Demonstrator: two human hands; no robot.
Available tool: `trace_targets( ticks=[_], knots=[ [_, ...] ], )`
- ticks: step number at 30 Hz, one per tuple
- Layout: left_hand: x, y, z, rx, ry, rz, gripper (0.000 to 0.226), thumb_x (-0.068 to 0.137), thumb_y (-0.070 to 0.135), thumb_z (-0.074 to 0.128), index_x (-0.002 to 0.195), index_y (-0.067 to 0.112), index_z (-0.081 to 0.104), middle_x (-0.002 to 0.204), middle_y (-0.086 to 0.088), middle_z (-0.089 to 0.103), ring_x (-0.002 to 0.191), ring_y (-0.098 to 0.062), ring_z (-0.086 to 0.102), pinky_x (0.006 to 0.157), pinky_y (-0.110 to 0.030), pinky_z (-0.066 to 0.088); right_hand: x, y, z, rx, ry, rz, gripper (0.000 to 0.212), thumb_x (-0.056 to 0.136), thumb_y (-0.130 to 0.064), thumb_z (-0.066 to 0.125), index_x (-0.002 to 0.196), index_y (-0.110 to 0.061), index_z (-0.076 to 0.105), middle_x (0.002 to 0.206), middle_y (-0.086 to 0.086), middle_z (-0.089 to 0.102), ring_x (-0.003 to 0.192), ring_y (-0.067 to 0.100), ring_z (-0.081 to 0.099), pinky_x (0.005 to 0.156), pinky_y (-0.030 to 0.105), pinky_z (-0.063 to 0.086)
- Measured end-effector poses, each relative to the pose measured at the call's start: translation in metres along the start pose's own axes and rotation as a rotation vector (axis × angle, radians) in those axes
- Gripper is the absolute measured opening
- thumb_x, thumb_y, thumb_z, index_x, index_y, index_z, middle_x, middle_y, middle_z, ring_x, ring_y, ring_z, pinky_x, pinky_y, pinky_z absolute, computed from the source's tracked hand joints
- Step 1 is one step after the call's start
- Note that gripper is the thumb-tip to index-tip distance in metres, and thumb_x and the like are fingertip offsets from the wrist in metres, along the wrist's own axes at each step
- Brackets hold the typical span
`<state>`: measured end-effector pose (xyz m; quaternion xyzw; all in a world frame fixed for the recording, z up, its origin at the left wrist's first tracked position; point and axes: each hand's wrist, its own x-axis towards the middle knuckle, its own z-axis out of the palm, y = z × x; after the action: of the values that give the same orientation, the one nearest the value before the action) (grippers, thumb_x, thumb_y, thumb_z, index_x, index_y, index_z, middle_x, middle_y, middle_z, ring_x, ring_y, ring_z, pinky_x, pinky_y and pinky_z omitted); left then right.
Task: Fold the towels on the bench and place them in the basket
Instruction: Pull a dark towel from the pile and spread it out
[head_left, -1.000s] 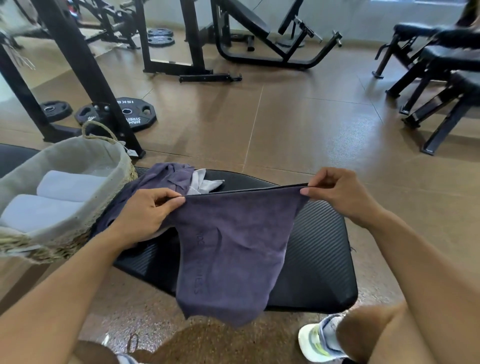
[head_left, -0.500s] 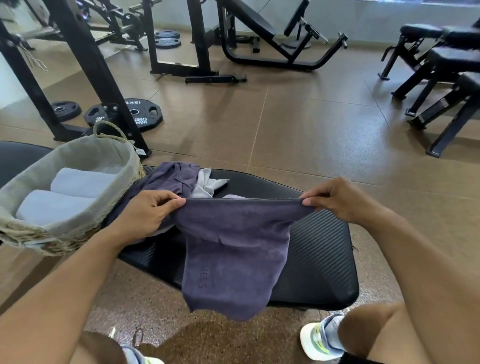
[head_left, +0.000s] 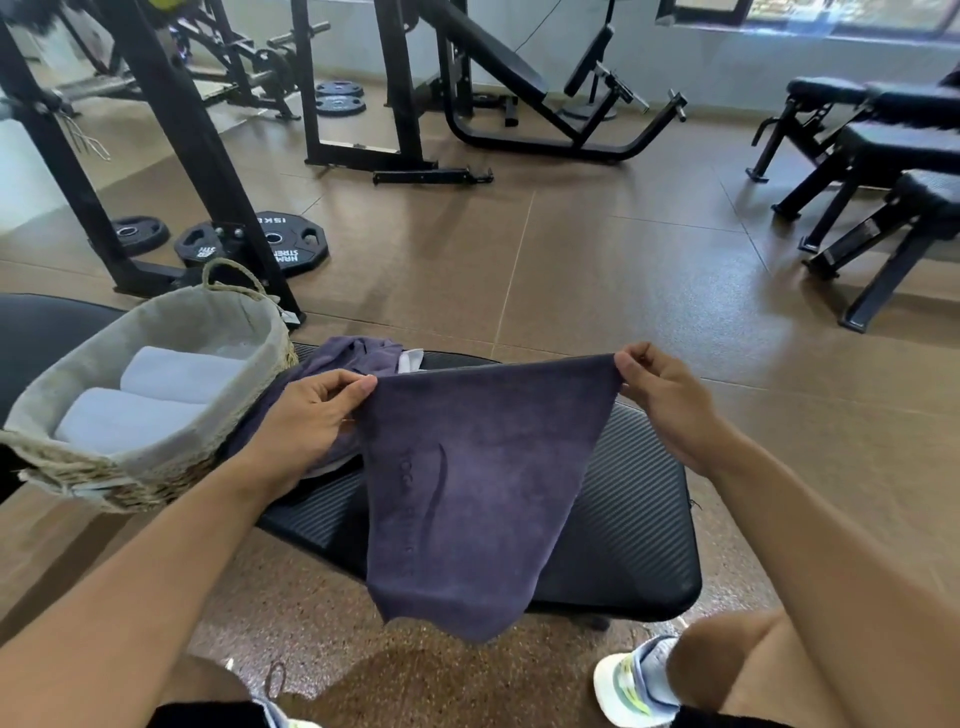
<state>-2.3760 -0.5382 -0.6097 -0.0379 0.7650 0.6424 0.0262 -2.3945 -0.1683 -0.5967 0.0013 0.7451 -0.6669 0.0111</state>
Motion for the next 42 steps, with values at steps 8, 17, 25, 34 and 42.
trace_targets(
  ticks=[8, 17, 25, 34, 42],
  knots=[
    [-0.036, 0.052, -0.013, -0.147, -0.243, -0.039, 0.044, 0.057, 0.057, 0.09, 0.074, 0.02, 0.073, 0.07, -0.009, 0.067, 0.053, -0.014, 0.064, 0.048, -0.023, 0.055, -0.046, -0.07, -0.011, -0.045, -0.078, 0.032, 0.013, 0.099, -0.029, 0.059, 0.091, -0.019, 0.062, 0.077, 0.0, 0.062, 0.066, 0.012, 0.055, 0.054, 0.024, 0.047],
    [-0.073, 0.098, -0.054, -0.14, -0.557, -0.009, 0.054, 0.047, 0.049, 0.1, 0.067, 0.009, 0.07, 0.056, -0.014, 0.058, 0.044, -0.018, 0.056, 0.042, -0.024, 0.049, -0.115, -0.137, -0.044, 0.08, -0.594, 0.048, 0.036, 0.069, -0.043, 0.09, 0.085, -0.019, 0.069, 0.057, 0.012, 0.062, 0.039, 0.02, 0.061, 0.038, 0.026, 0.052],
    [-0.036, 0.082, -0.019, 0.183, -0.196, 0.06, 0.024, 0.068, 0.037, 0.082, 0.072, 0.014, 0.076, 0.064, -0.009, 0.061, 0.052, -0.016, 0.046, 0.045, -0.02, 0.037, -0.07, -0.107, -0.053, -0.523, -0.228, 0.155, 0.014, 0.098, -0.022, 0.064, 0.097, -0.012, 0.072, 0.086, 0.013, 0.074, 0.071, 0.017, 0.068, 0.052, 0.03, 0.058],
    [0.041, 0.01, 0.042, 0.38, -0.05, 0.024, 0.022, 0.079, 0.026, 0.085, 0.076, 0.006, 0.075, 0.059, 0.001, 0.07, 0.049, -0.004, 0.056, 0.049, -0.014, 0.043, 0.018, -0.023, -0.049, -0.782, -0.045, 0.285, 0.017, 0.101, -0.02, 0.061, 0.085, -0.018, 0.067, 0.095, 0.015, 0.074, 0.081, 0.031, 0.073, 0.053, 0.032, 0.056],
    [0.09, -0.008, 0.071, 0.293, -0.121, -0.194, 0.012, 0.101, 0.019, 0.061, 0.096, 0.007, 0.061, 0.081, -0.013, 0.077, 0.05, -0.025, 0.071, 0.043, -0.025, 0.044, 0.057, 0.028, -0.053, -0.837, 0.052, 0.336, 0.018, 0.098, -0.028, 0.066, 0.082, -0.021, 0.071, 0.065, -0.003, 0.061, 0.057, 0.017, 0.057, 0.049, 0.024, 0.037]
  ],
)
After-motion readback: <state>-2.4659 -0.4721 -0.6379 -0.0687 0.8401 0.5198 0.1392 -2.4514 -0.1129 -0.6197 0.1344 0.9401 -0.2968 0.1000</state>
